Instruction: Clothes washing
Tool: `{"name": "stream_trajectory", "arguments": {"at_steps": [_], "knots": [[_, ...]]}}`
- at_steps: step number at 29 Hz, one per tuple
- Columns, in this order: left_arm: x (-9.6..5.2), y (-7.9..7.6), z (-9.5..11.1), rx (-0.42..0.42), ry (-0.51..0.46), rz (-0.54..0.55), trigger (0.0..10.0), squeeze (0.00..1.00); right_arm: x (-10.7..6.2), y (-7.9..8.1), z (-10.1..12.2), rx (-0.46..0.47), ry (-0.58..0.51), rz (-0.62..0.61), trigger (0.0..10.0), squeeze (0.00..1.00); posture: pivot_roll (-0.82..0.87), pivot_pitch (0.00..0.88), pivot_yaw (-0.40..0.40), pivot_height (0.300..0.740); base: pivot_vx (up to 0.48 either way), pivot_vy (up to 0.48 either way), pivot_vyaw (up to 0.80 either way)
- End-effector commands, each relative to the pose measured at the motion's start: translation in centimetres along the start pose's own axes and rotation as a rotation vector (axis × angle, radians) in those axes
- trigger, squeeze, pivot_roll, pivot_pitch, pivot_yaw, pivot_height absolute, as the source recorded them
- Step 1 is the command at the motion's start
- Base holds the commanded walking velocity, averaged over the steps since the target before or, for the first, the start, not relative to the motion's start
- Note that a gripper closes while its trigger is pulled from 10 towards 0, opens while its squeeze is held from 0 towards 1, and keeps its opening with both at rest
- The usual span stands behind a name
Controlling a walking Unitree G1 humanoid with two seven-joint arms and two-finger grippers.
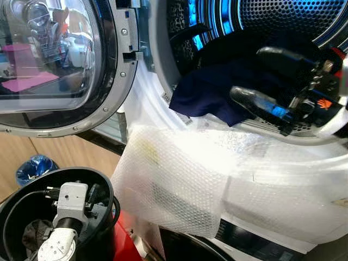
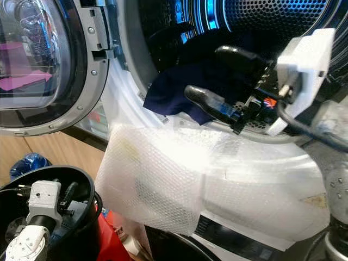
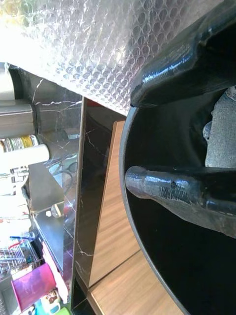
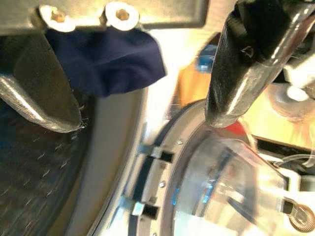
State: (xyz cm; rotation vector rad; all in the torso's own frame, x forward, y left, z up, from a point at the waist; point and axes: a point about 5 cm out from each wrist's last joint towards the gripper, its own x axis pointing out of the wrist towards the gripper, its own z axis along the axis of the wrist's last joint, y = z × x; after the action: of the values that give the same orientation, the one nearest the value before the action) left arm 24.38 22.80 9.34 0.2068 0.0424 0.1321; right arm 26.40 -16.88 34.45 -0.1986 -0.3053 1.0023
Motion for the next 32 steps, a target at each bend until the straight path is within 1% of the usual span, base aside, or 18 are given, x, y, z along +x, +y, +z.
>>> {"name": "stream_trajectory", "arguments": {"at_steps": [1, 2, 4, 5, 6, 8, 11, 14, 15, 16, 17, 25, 26, 28, 29, 32], "knots": [[-0.1, 0.7, 0.3, 0.004, -0.024, 0.033, 10.0, 0.00, 0.2, 0.6, -0.3, 0.021, 0.026, 0.032, 10.0, 0.00, 0.03, 0.000, -0.017, 0.740, 0.000, 0.000, 0.00], [-0.1, 1.5, 0.8, 0.025, -0.052, 0.087, 10.0, 0.00, 0.6, 1.3, -1.5, 0.024, 0.098, 0.064, 10.0, 0.00, 0.03, 0.000, -0.017, 0.740, 0.000, 0.000, 0.00], [0.0, 2.0, 1.1, 0.032, -0.066, 0.116, 10.0, 0.00, 1.0, 1.8, -2.4, 0.029, 0.149, 0.081, 10.0, 0.00, 0.04, 0.000, -0.021, 0.740, 0.000, 0.000, 0.00], [0.2, 2.2, 1.1, 0.022, -0.062, 0.124, 10.0, 0.00, 1.2, 1.9, -3.3, 0.066, 0.229, 0.063, 10.0, 0.00, 0.04, 0.000, -0.024, 0.740, 0.000, 0.000, 0.00], [0.2, 2.2, 1.1, 0.022, -0.061, 0.124, 10.0, 0.00, 1.4, 1.8, -3.6, 0.095, 0.245, 0.057, 10.0, 0.00, 0.04, 0.000, -0.024, 0.740, 0.000, 0.000, 0.00], [0.2, 2.1, 1.1, 0.024, -0.060, 0.121, 10.0, 0.00, 2.0, 1.7, -3.5, 0.111, 0.237, 0.041, 10.0, 0.00, 0.04, 0.000, -0.024, 0.740, 0.000, 0.000, 0.00], [0.2, 2.0, 0.9, 0.025, -0.051, 0.111, 10.0, 0.00, 2.8, 1.5, -3.1, 0.156, 0.258, 0.012, 10.0, 0.00, 0.04, 0.000, -0.024, 0.740, 0.000, 0.000, 0.00], [0.3, 1.8, 0.7, 0.023, -0.041, 0.105, 10.0, 0.00, 4.3, 1.0, -2.4, 0.188, 0.270, -0.025, 10.0, 0.00, 0.02, 0.000, -0.021, 0.740, 0.000, 0.000, 0.00], [0.5, 1.6, 0.7, 0.023, -0.041, 0.095, 10.0, 0.00, 5.1, 0.7, -2.2, 0.247, 0.273, -0.044, 10.0, 0.00, 0.02, 0.000, -0.021, 0.740, 0.000, 0.000, 0.00], [0.5, 1.6, 0.7, 0.023, -0.041, 0.095, 10.0, 0.00, 5.1, 0.7, -2.2, 0.247, 0.273, -0.044, 10.0, 0.00, 0.02, 0.000, -0.021, 0.740, 0.000, 0.000, 0.00], [0.6, 1.5, 0.7, 0.022, -0.042, 0.088, 10.0, 0.00, 5.4, 0.4, -2.2, 0.274, 0.289, -0.057, 10.0, 0.00, 0.02, 0.000, -0.021, 0.740, 0.000, 0.000, 0.00], [0.8, 1.4, 0.8, 0.017, -0.042, 0.093, 10.0, 0.00, 6.0, -0.5, -2.0, 0.319, 0.323, -0.131, 10.0, 0.00, 0.02, 0.000, -0.025, 0.740, 0.000, 0.000, 0.00], [0.8, 1.5, 0.8, 0.018, -0.043, 0.092, 10.0, 0.00, 6.3, -0.9, -2.0, 0.336, 0.345, -0.173, 10.0, 0.00, 0.02, 0.000, -0.024, 0.740, 0.000, 0.000, 0.00], [0.8, 1.5, 0.8, 0.019, -0.043, 0.092, 10.0, 0.00, 6.6, -1.5, -2.2, 0.407, 0.373, -0.220, 10.0, 0.00, 0.01, 0.000, -0.022, 0.740, 0.000, 0.000, 0.00], [0.9, 1.5, 0.8, 0.020, -0.041, 0.093, 10.0, 0.00, 7.0, -2.2, -2.3, 0.459, 0.385, -0.265, 10.0, 0.00, 0.01, 0.000, -0.025, 0.740, 0.000, 0.000, 0.00], [0.9, 1.5, 0.8, 0.019, -0.042, 0.095, 10.0, 0.00, 7.3, -3.0, -2.2, 0.487, 0.376, -0.308, 10.0, 0.00, 0.02, 0.000, -0.026, 0.740, 0.000, 0.000, 0.00]]}}
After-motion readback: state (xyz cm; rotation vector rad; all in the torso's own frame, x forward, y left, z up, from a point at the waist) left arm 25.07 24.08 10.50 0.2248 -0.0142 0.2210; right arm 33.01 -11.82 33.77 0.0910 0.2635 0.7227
